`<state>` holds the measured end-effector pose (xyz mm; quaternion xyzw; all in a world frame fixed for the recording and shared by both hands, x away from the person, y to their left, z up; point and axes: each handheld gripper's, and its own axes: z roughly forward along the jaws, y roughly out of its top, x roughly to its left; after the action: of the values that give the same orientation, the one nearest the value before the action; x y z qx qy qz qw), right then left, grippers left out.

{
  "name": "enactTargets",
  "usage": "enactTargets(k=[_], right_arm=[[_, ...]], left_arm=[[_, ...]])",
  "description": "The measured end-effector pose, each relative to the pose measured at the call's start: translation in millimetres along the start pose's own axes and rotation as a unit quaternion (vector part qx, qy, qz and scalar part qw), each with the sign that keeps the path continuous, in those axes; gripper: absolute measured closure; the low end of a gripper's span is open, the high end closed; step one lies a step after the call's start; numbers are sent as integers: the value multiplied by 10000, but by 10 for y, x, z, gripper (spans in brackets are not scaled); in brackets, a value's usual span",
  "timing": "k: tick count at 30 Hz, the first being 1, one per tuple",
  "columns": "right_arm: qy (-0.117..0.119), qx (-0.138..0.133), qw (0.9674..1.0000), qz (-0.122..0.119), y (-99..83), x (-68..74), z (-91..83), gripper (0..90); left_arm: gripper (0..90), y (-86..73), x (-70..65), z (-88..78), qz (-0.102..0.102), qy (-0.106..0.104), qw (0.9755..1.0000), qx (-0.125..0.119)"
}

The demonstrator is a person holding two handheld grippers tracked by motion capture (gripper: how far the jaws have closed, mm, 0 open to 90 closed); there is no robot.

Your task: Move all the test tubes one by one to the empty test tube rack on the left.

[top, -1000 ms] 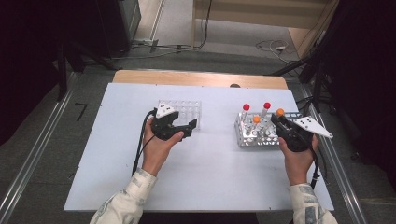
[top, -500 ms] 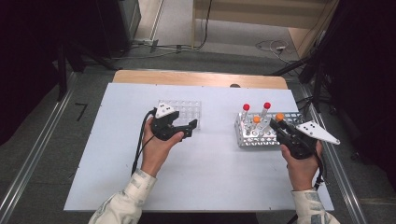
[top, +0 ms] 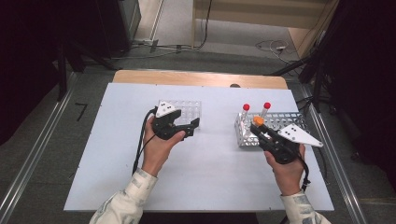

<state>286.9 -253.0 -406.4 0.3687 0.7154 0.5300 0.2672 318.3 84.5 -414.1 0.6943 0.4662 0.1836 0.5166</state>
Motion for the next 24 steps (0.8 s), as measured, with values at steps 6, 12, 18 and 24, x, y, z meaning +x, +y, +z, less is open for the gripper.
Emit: enactTargets(k=[6,12,18,24], right_arm=[[234,145,9996,-116,-38,171,185,716],[399,322,9986,-141,-79,301,379,715],[453,533,9971,-314,-101,443,582,715],[447,709,9959,-350,-141,518,756,715]], left_arm=[[232,2,-11,-21,14,-27,10000,15],[232,2,-16,-38,21,-16,10000,60],[235,2,-21,-36,16,-22,10000,62],[240,0,-33,-26,18,-70,10000,54]])
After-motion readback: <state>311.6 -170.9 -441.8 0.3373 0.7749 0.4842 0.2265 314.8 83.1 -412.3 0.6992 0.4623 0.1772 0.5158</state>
